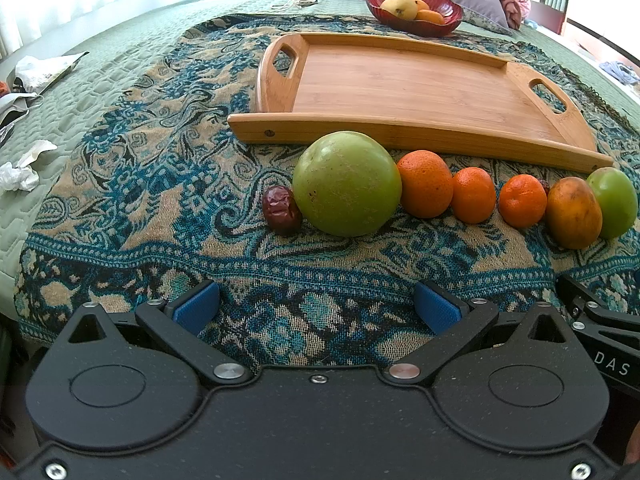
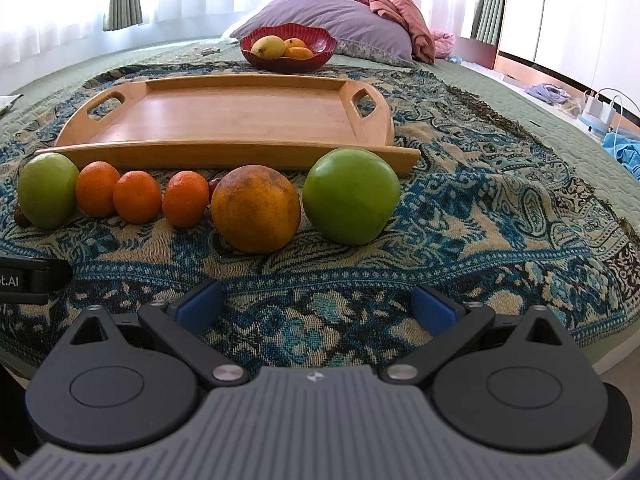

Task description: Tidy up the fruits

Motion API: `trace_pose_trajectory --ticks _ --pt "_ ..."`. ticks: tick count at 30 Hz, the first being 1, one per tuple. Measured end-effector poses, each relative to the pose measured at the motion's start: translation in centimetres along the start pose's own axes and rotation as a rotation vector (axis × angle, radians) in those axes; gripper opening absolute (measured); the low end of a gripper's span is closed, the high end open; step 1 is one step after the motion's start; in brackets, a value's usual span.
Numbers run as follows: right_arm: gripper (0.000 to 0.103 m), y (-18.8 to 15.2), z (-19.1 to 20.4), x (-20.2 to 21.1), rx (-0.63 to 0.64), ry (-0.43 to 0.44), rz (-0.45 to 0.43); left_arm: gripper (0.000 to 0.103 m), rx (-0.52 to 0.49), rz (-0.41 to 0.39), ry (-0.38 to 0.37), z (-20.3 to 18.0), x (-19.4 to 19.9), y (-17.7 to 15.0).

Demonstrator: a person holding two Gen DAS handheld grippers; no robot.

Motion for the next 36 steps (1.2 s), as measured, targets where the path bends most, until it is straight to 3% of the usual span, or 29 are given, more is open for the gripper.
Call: trace_pose_trajectory --ticks 11,18,23,26,30,36 --pt "0.103 0.1 0.0 0.2 -0.012 0.013 0.007 0.103 -0.002 -0.018 -0.022 0.3 0.0 0.1" --pt "0.103 0.4 0.3 0.9 -0.002 0.021 -0.038 0.103 -0.018 -0.042 -0.023 0.3 0.5 0.3" --pt "0.099 1.2 1.3 2.5 0.036 0.079 -0.132 0.083 -0.01 -0.083 -0.084 0.1 1.7 0.7" --pt "0.09 1.9 1.9 2.6 0.061 0.1 -0.155 0.072 -0.008 -0.147 -0.101 -0.1 2.9 1.1" --pt "0.078 2.4 2.2 2.1 0.038 0.149 -0.145 0.064 0.008 -0.196 -0.093 0.2 3.2 2.0" --pt "0.07 2.7 1.6 1.4 -0.033 0.156 -0.147 0.057 0.014 -0.242 -0.124 0.4 3.0 3.0"
Point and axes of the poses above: each gripper's, at about its wrist camera, not at the fingertips, and x roughly against the way its jaws point, z to its left, y to its top, the point moved 8 cm from there along -x, roughly the way its jaws point, and after that the axes turned 9 degrees about y, right-handed, at the moved point
